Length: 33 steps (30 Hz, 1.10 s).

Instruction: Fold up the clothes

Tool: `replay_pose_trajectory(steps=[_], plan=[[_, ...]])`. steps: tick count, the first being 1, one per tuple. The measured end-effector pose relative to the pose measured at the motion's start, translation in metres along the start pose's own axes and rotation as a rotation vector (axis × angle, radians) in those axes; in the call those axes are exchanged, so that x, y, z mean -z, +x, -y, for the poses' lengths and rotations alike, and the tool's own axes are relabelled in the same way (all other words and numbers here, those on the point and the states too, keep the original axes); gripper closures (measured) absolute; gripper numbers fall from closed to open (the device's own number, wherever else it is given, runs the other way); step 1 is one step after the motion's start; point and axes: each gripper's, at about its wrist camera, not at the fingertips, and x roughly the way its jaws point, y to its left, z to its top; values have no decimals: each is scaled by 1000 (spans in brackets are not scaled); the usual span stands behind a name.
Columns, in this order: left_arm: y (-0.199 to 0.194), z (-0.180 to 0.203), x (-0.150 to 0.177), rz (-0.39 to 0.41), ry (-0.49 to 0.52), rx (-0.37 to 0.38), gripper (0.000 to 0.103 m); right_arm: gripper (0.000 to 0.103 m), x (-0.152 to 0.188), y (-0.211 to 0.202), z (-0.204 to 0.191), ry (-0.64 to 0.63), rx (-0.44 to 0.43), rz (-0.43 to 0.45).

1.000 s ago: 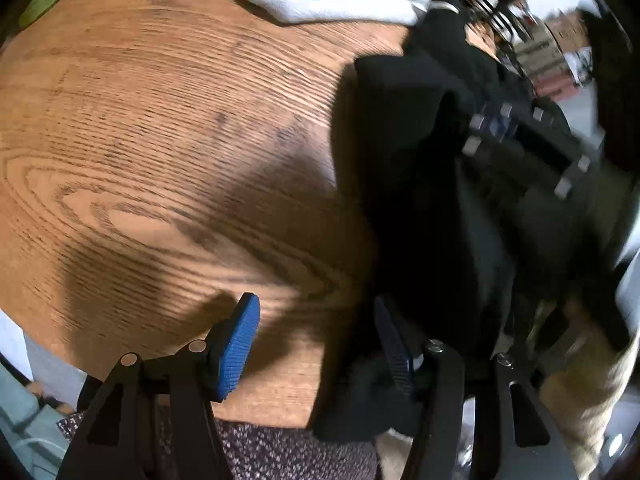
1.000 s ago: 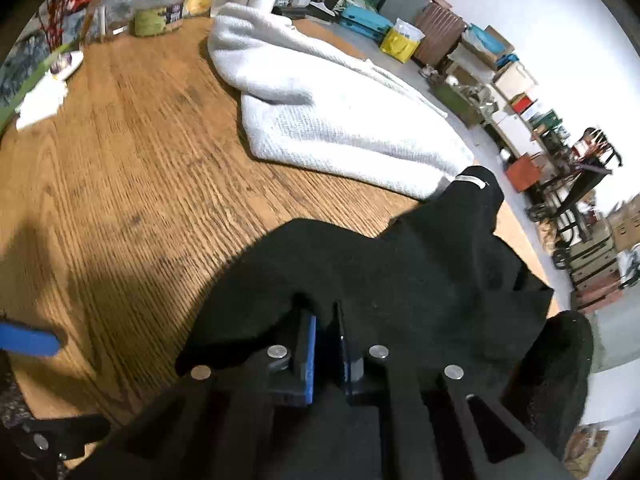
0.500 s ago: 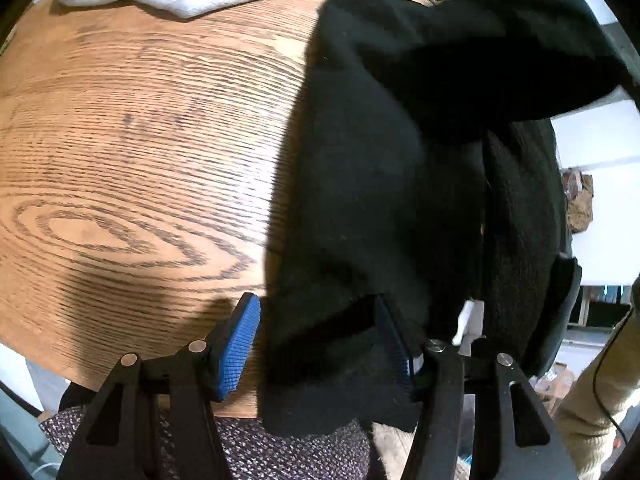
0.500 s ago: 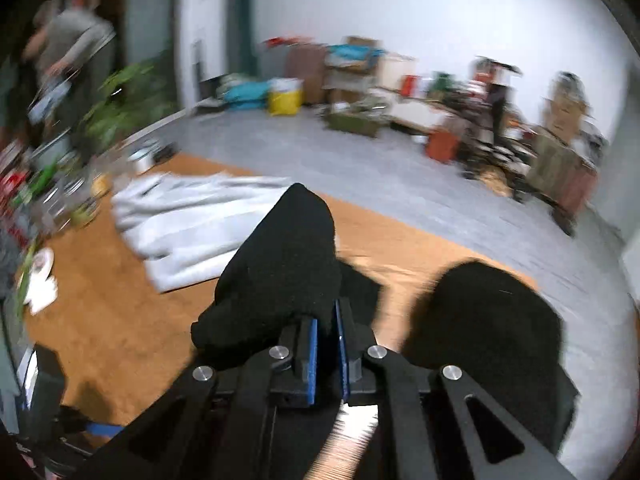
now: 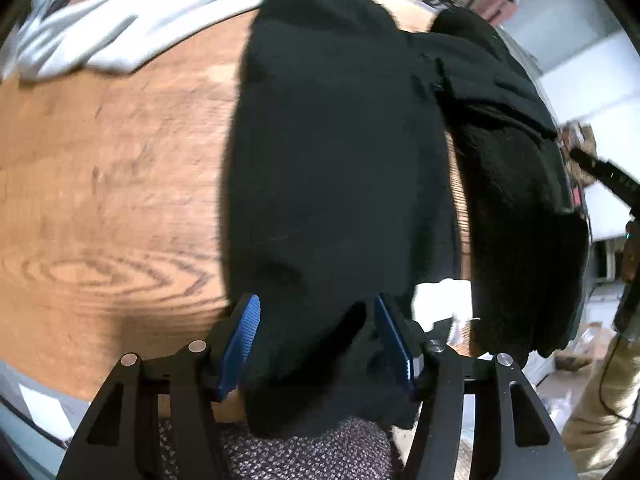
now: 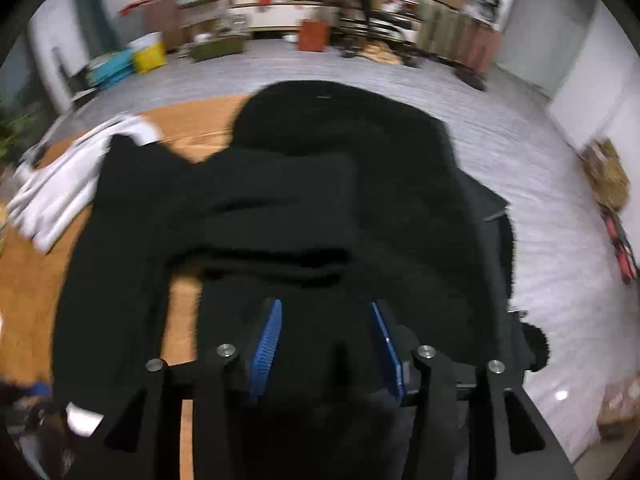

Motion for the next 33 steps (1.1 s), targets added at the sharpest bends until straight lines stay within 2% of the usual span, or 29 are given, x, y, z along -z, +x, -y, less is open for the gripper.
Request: replay_pose_trajectory(steps=[3, 5, 8, 12, 18, 20, 22, 28, 30, 32, 33], plan=[[2, 27, -3, -7, 45, 12, 43, 48, -3, -3, -31, -53, -157, 9], [3, 40, -3, -13, 71, 12, 43, 47, -6, 11, -55, -80, -200, -7], [12, 56, -6, -31, 97, 19, 43, 47, -15, 48, -92, -93, -225, -63], [14, 61, -8, -34, 108, 14, 43, 53, -26, 99, -118, -38, -245, -161], [13, 65, -26, 10, 118, -22, 43, 52, -29, 120, -116, 53, -241, -189], [17, 68, -37, 18, 113, -33, 43, 48, -26, 119, -113, 41, -232, -177], [22, 68, -48, 24, 90, -29, 43, 44, -23, 117, -106, 53, -240, -163], [36, 68, -60, 9, 49, -14, 43, 42, -32, 130, -95, 183, -296, -135], [36, 66, -60, 13, 46, -16, 43, 49, -33, 138, -98, 204, -327, -147], [35, 62, -60, 21, 38, -15, 43, 75, -31, 139, -103, 193, -359, -142], [34, 60, -60, 26, 36, -15, 43, 79, -30, 138, -106, 183, -371, -136]])
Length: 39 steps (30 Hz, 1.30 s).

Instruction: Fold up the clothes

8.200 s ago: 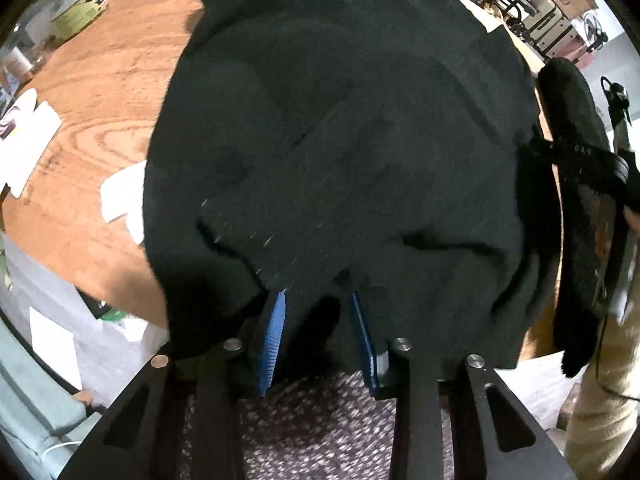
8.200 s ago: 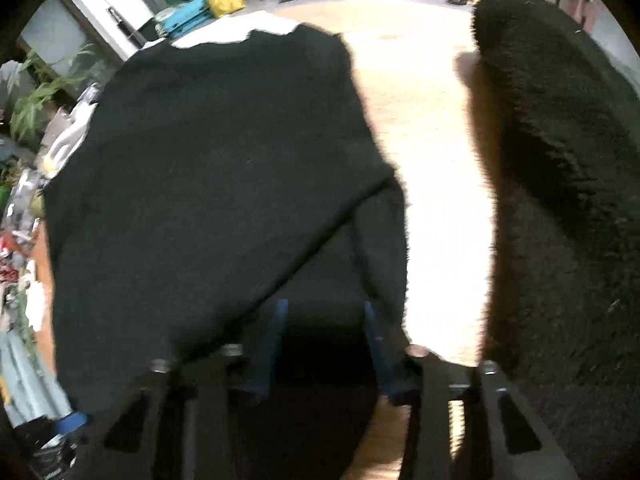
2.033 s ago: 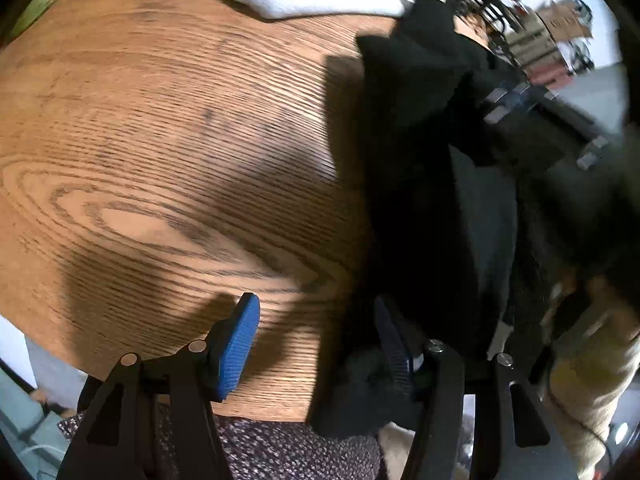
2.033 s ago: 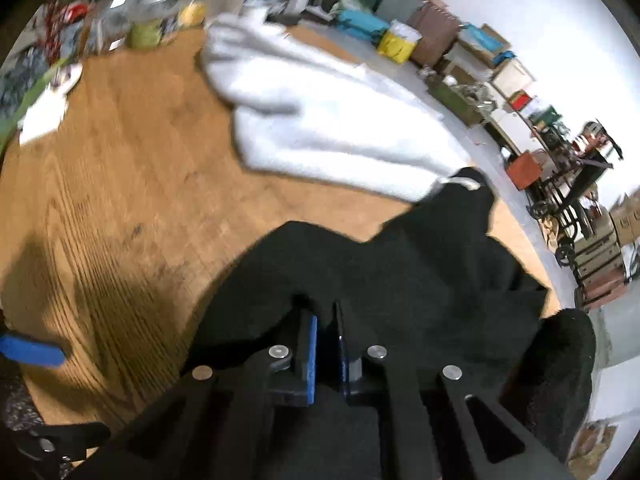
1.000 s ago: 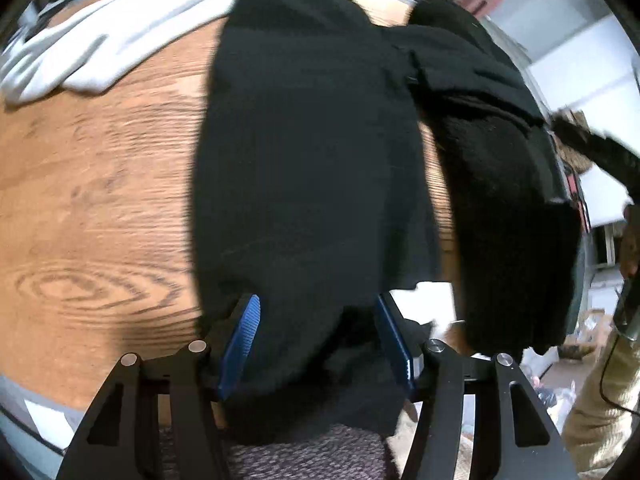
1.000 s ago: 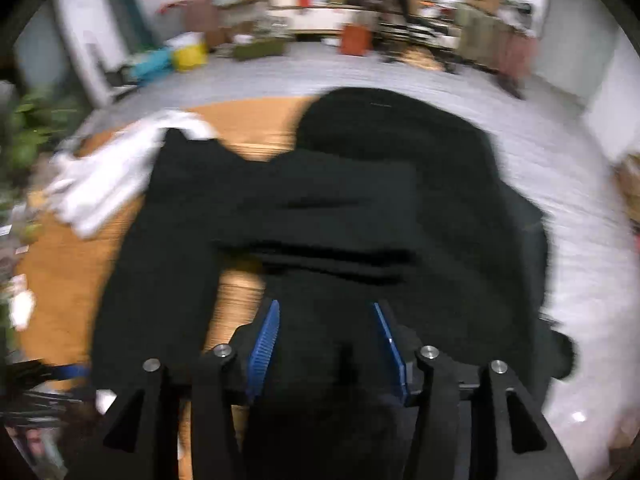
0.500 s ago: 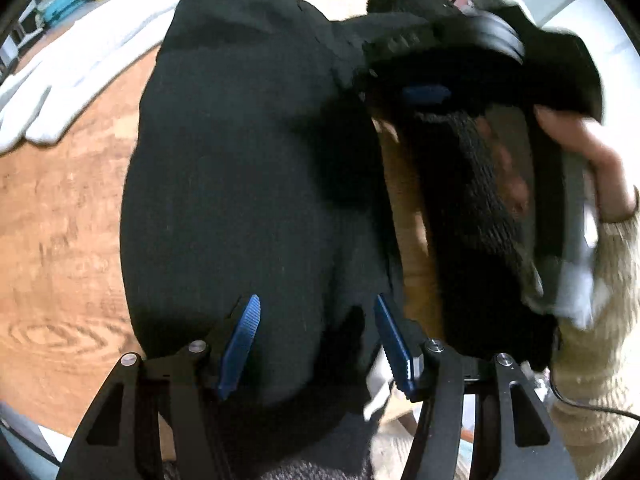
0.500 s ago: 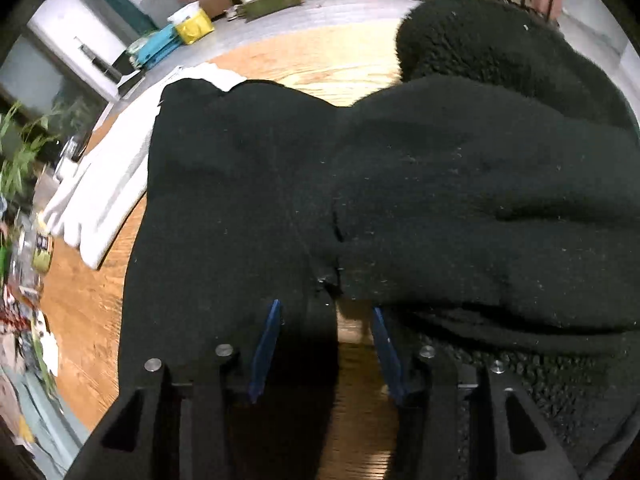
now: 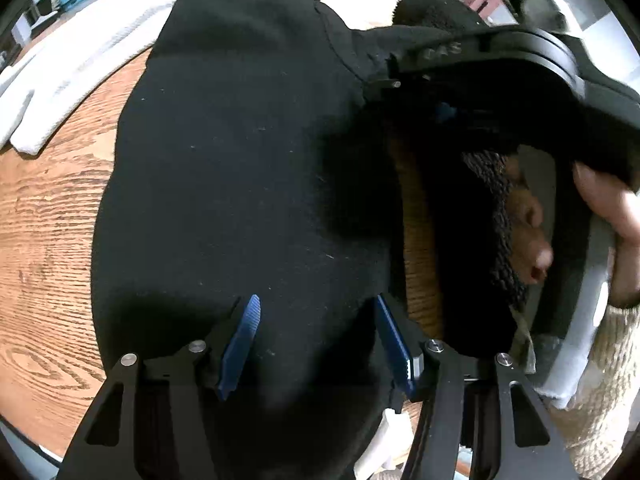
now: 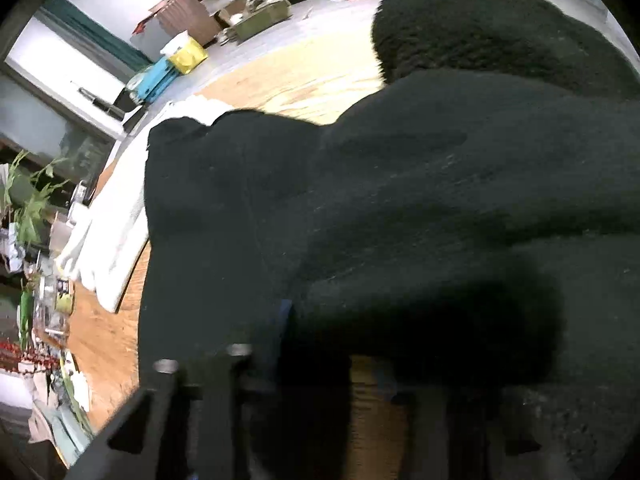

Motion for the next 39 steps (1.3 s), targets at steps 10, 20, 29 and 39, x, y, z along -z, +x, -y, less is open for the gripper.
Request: replay_pose_trajectory(steps=[10, 20, 29, 39], plan=[[-12, 5, -6, 56, -31, -20, 43, 91, 1, -48, -45, -134, -83, 95], [-20, -13, -12, 130, -37, -80, 92, 92, -7, -57, -73, -124, -148, 118], [-101, -107, -10, 223, -163, 110, 95, 92, -7, -69, -116, -197, -176, 145], [-146, -244, 8, 298, -375, 65, 95, 92, 15, -31, -287, -454, -293, 123]])
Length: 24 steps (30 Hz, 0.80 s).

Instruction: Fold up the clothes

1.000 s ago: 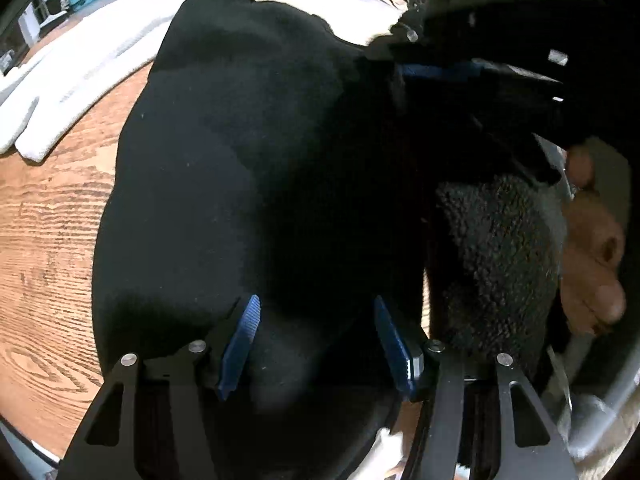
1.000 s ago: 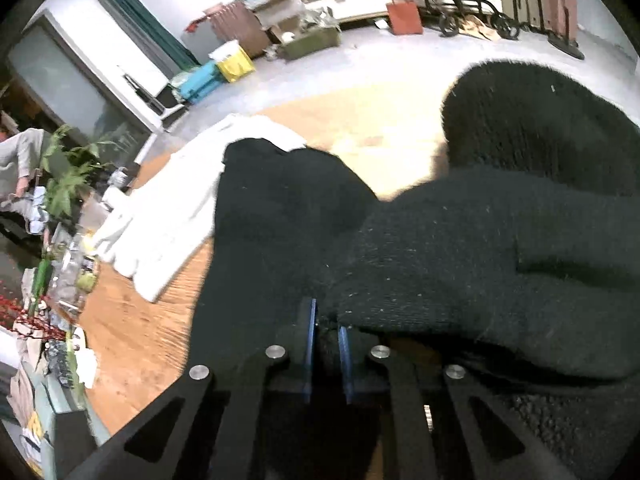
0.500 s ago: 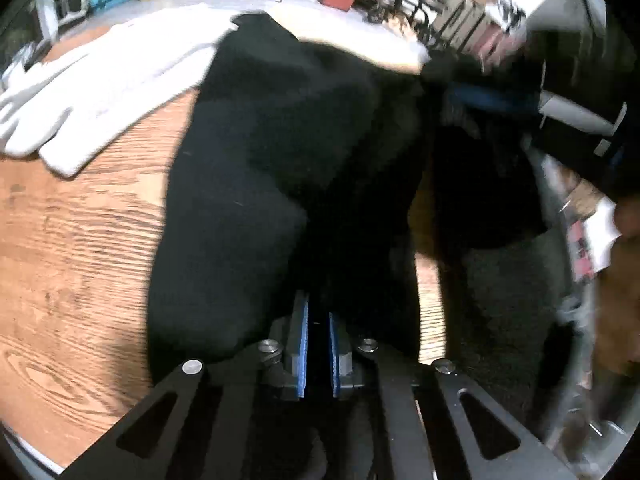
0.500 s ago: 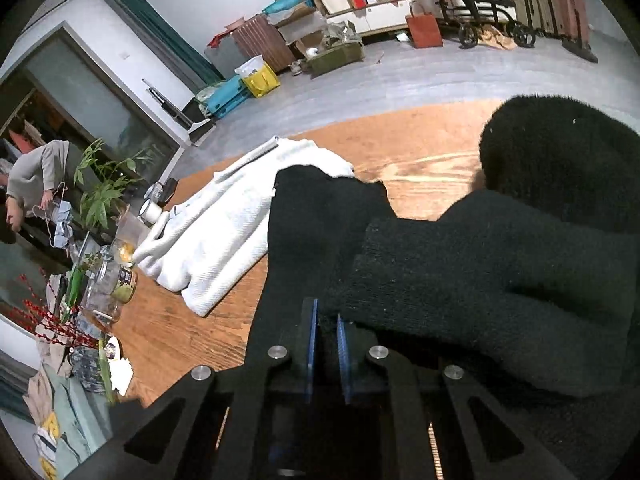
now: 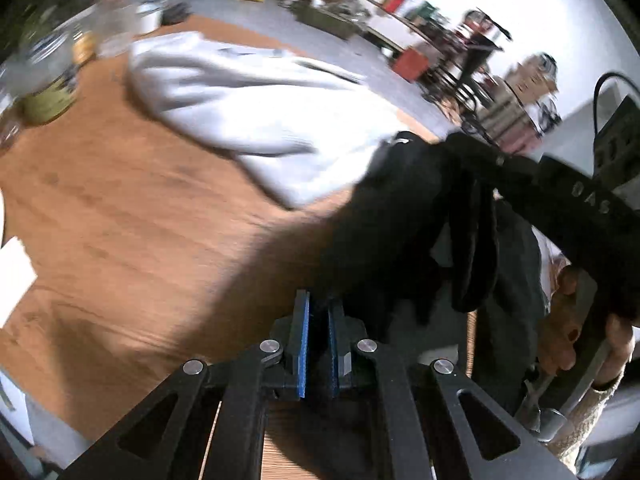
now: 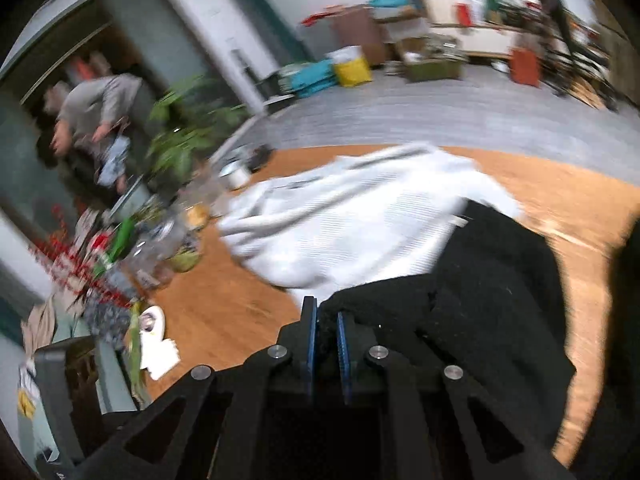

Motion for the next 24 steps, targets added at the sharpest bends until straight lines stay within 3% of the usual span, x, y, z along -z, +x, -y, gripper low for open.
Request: replay_pose_trajectory(steps=[1, 3, 4, 5, 8, 11, 14, 15, 16, 18, 20, 24], plan=[[0, -15, -2, -1, -20, -10, 95, 92, -2, 13, -17, -24, -18, -5], [4, -46, -7, 9, -66, -82, 95, 80, -2, 41, -45, -60, -65, -45], [8, -61, -8, 5, -94, -118, 95, 57, 2, 58, -55, -70, -94, -98], [13, -76, -9, 1, -122, -155, 95, 52, 7, 71, -64, -85, -112, -143], [14, -104, -5, -13, -183, -184, 95, 54, 25, 88, -73, -162, -102, -225], [21, -110, 7, -30, -179, -179, 95, 54, 26, 65, -57, -232, -15, -167], [21, -83, 14, -71, -123, -139, 90, 49, 8, 31, -16, -189, 137, -61], [22, -70, 16, -84, -96, -126, 77, 48, 1, 25, -1, -162, 197, -48], [24, -54, 20, -98, -57, -104, 55, 48, -4, 23, 16, -141, 268, -52], [28, -21, 28, -131, 19, -61, 42, 47, -8, 27, 47, -118, 388, -88], [41, 10, 38, -214, 82, -40, 42, 49, 2, 40, 74, -106, 438, -171], [62, 56, 56, -310, 150, -60, 42, 51, 25, 52, 103, -66, 398, -263]])
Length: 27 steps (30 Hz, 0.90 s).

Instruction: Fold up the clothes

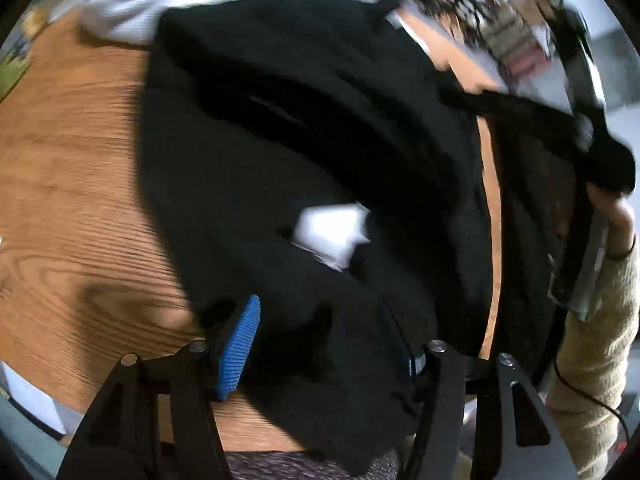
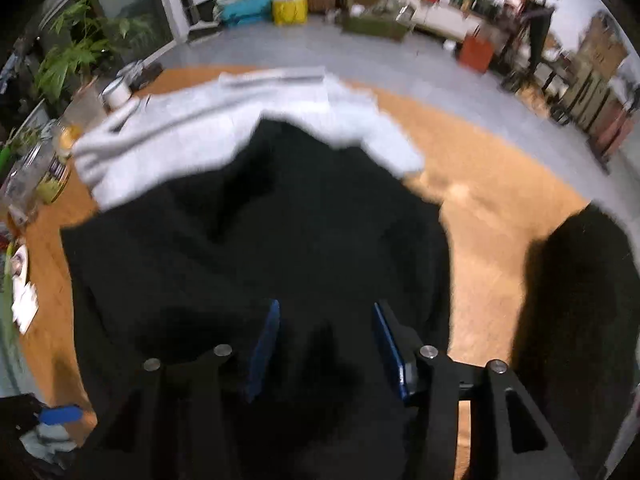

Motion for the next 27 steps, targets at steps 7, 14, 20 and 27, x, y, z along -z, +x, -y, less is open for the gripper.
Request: replay_pose_trajectory(steps=[7, 14, 20, 27], plan=[[36, 71, 23, -120, 191, -177, 42, 49, 16, 3, 0, -48, -63, -14], [63, 77, 50, -164, 248, -299, 45, 44, 13, -2, -5, -87, -92, -2], [34, 38, 50, -79, 158, -119, 95, 41, 12, -6, -12, -97, -98, -5], [-18, -31, 70, 39, 4, -39, 96, 37, -4, -11, -4, -53, -73, 9]])
